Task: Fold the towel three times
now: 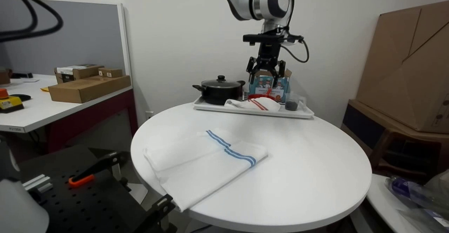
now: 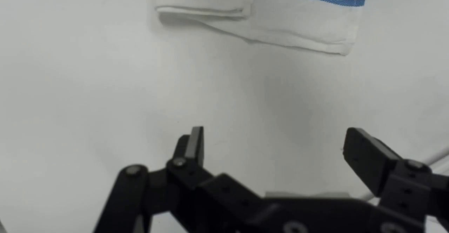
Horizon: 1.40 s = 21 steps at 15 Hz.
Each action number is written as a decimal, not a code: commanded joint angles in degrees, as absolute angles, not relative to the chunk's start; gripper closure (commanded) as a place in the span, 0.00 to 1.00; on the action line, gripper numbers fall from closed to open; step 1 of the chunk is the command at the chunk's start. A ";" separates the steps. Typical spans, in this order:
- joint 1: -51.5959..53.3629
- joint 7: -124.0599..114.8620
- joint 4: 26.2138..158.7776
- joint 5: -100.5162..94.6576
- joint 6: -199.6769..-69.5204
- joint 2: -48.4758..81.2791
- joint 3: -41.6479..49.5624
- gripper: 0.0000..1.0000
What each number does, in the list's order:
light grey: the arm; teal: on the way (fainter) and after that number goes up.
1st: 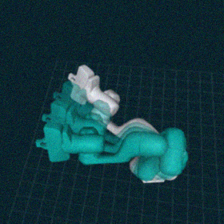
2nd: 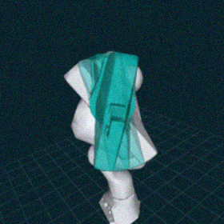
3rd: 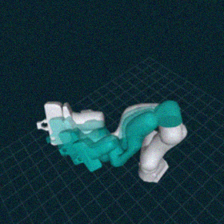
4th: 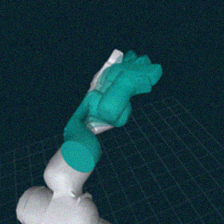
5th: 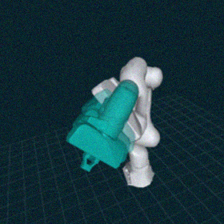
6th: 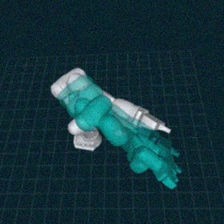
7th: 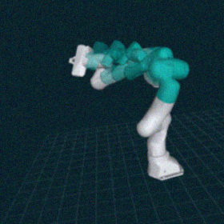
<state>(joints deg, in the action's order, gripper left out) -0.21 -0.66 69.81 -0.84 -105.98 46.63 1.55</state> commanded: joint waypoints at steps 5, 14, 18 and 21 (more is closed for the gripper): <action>6.39 -13.43 77.49 -3.47 -117.15 48.60 2.63 0.00; 12.26 -18.34 88.56 -6.77 -124.48 48.29 2.88 0.00; 13.89 -19.93 90.37 -8.44 -126.30 48.63 3.77 0.00; 14.57 -21.05 90.62 -9.62 -127.58 49.17 4.57 0.00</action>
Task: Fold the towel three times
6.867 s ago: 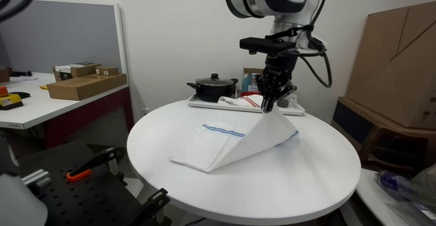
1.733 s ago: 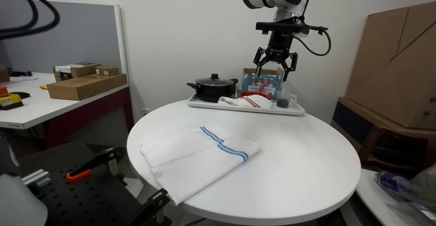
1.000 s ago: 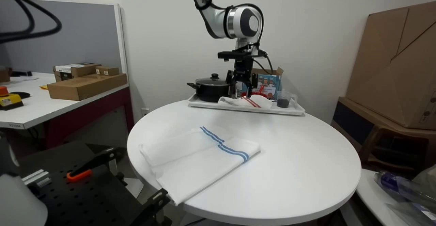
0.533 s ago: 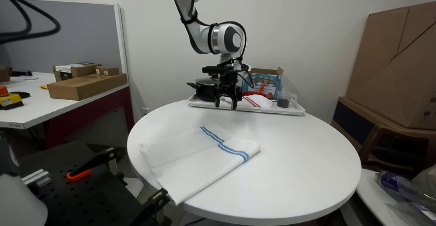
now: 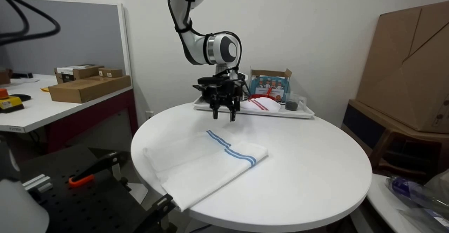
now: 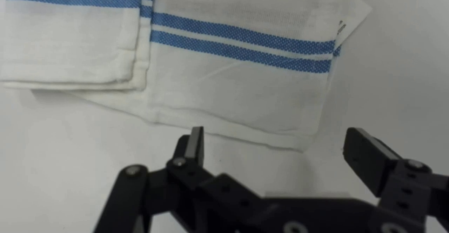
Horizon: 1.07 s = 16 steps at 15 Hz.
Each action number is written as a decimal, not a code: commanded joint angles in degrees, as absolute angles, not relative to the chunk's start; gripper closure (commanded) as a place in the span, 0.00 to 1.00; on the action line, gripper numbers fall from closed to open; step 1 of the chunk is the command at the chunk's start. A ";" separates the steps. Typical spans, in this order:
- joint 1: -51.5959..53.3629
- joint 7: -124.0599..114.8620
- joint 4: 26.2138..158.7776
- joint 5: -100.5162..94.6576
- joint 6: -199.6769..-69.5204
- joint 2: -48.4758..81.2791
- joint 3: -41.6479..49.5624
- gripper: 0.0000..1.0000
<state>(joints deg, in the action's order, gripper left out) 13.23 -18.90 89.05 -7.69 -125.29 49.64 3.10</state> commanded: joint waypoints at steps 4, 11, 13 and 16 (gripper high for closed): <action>14.99 -21.96 90.73 -10.07 -128.31 50.02 4.92 0.00; 16.57 -22.96 90.65 -11.04 -129.50 52.01 5.26 0.00; 17.10 -23.35 90.46 -11.40 -129.65 52.46 5.49 0.22; 17.79 -23.41 90.87 -12.08 -129.95 52.49 5.90 0.40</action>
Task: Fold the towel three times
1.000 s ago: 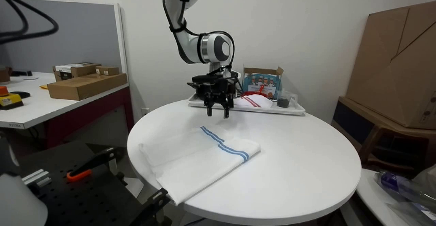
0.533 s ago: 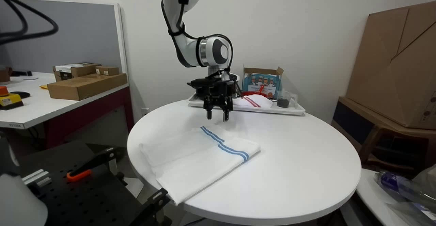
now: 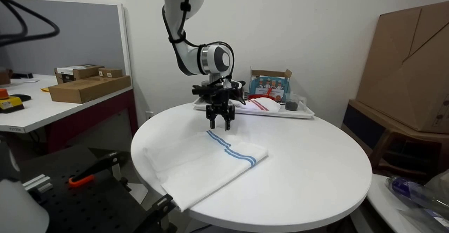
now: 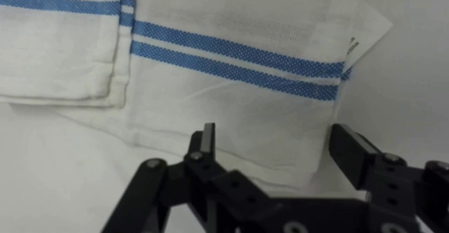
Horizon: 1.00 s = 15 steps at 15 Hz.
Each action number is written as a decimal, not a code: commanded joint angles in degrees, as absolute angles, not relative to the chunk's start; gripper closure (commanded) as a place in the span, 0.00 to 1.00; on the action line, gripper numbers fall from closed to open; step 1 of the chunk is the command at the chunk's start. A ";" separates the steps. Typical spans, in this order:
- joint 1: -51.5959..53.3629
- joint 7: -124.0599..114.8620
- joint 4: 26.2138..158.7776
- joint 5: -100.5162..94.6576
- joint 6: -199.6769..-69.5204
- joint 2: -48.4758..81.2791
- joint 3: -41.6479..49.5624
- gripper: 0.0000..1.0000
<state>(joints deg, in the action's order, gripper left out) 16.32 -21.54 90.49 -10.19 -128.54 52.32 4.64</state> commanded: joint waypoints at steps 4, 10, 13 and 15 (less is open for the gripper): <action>18.31 -23.49 91.53 -12.79 -130.09 52.13 6.24 0.72; 17.97 -23.44 90.60 -13.37 -130.26 52.07 7.08 1.00; 16.80 -23.58 87.65 -12.76 -129.70 52.46 8.22 1.00; 15.72 -24.06 84.26 -12.31 -128.99 52.79 9.13 1.00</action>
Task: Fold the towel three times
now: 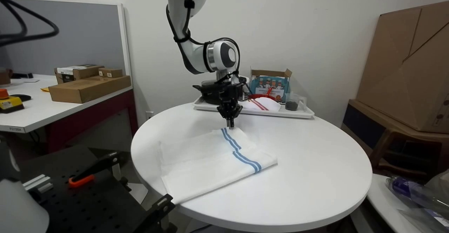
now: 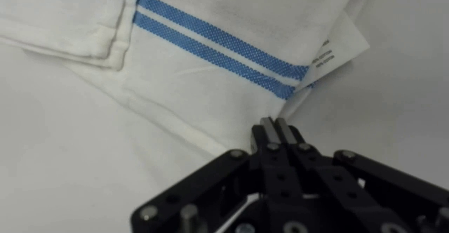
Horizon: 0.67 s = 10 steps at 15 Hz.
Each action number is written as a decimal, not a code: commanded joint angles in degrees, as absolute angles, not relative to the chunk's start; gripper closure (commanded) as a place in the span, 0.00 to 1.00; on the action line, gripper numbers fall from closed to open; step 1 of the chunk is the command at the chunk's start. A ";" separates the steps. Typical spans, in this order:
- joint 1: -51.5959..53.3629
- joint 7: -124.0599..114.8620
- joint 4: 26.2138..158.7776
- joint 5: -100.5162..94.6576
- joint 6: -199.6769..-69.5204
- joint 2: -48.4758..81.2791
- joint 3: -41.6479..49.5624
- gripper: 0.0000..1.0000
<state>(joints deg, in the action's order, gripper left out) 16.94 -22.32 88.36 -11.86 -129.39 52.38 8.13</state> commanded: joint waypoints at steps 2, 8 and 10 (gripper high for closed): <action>14.46 -24.25 79.76 -11.96 -128.17 53.32 9.86 1.00; 10.48 -24.25 68.38 -10.49 -126.12 54.70 9.70 1.00; 9.44 -22.83 68.82 -9.77 -126.00 53.15 8.66 1.00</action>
<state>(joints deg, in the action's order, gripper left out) 10.77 -23.55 72.06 -11.23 -127.80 52.67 10.02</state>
